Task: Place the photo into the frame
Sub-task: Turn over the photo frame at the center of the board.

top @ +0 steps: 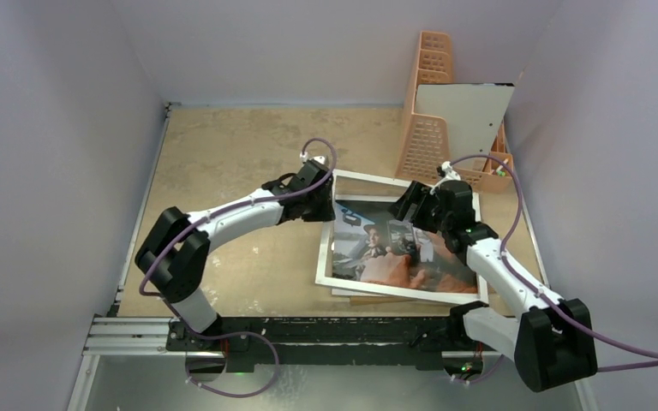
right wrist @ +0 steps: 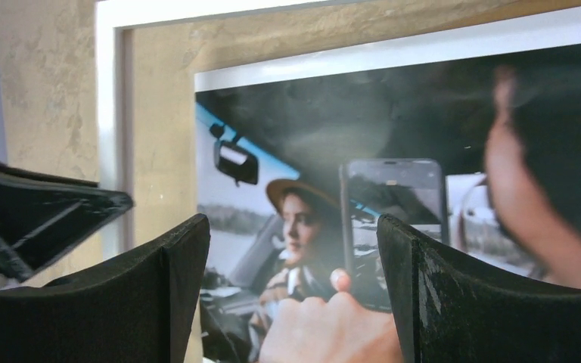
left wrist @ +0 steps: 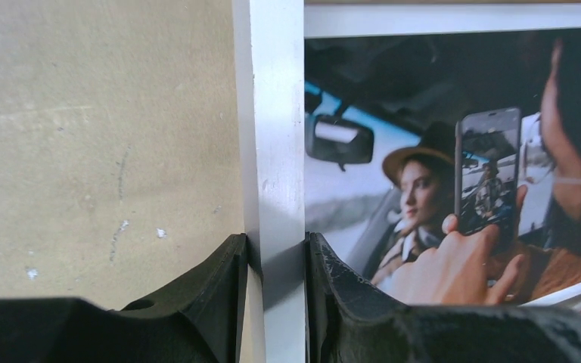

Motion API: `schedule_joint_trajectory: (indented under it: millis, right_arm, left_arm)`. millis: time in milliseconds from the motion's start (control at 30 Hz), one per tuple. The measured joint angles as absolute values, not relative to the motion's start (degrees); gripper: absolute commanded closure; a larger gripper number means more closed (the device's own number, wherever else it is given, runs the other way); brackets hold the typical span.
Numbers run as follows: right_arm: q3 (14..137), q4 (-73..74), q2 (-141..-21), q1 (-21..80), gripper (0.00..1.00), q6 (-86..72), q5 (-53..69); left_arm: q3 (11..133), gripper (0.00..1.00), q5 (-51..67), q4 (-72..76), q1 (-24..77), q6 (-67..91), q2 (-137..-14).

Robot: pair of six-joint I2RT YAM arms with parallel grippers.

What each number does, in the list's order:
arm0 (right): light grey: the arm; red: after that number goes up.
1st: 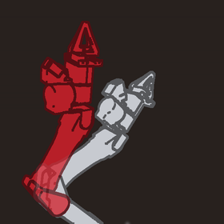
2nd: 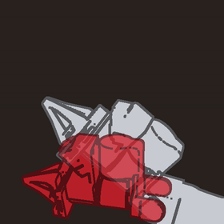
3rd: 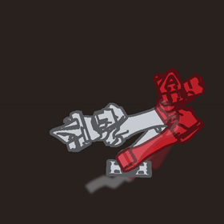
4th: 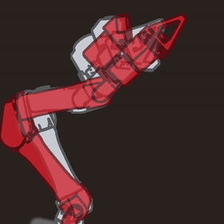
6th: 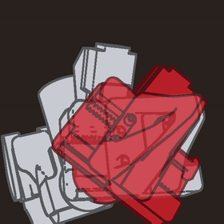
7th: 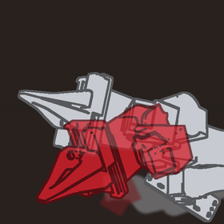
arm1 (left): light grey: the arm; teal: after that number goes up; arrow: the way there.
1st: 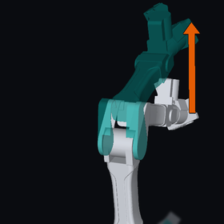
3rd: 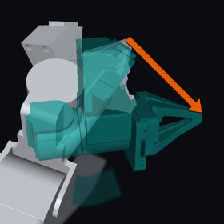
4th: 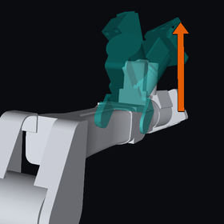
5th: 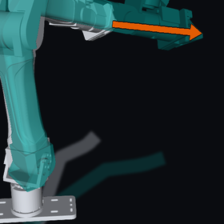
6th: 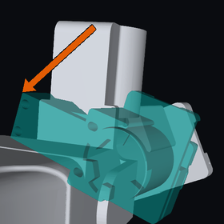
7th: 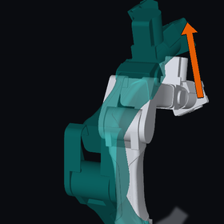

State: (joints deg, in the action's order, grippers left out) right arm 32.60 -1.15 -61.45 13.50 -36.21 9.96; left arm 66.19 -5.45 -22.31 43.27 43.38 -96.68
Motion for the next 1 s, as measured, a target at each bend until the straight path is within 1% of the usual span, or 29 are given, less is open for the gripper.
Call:
schedule_joint_trajectory:
  millis: [100, 267, 433, 567, 667, 900, 1000]
  right_arm:
    - [33.12, -0.58, -62.46, 13.50, 0.17, -35.77, 7.73]
    - [35.40, 2.24, -64.45, 13.52, 0.17, -35.46, 1.02]
    - [37.80, 6.11, -65.17, 13.54, 0.15, -35.57, -9.82]
    - [40.12, 9.39, -66.94, 13.54, 0.11, -36.53, -20.14]
    - [40.97, 10.96, -69.14, 13.34, 0.11, -37.26, -25.15]
    - [43.55, 12.95, -78.00, 11.44, 0.10, -37.98, -29.80]
    - [44.07, 13.61, -80.97, 10.96, 0.12, -37.95, -30.89]
  left_arm:
    - [64.60, 1.00, -3.36, -21.32, 40.73, 42.33, -94.06]
    - [60.18, 1.00, 0.36, -19.99, 36.91, 42.15, -91.29]
    - [56.34, 1.00, 4.12, -18.35, 34.06, 42.22, -90.96]
    - [55.42, 1.00, 6.31, -17.52, 32.95, 42.17, -90.96]
    - [55.40, 1.00, 8.08, -17.15, 31.83, 41.93, -91.18]
    - [55.40, 1.00, 11.46, -16.75, 27.29, 39.97, -94.32]
    - [55.40, 1.00, 12.36, -16.38, 26.41, 39.35, -95.79]
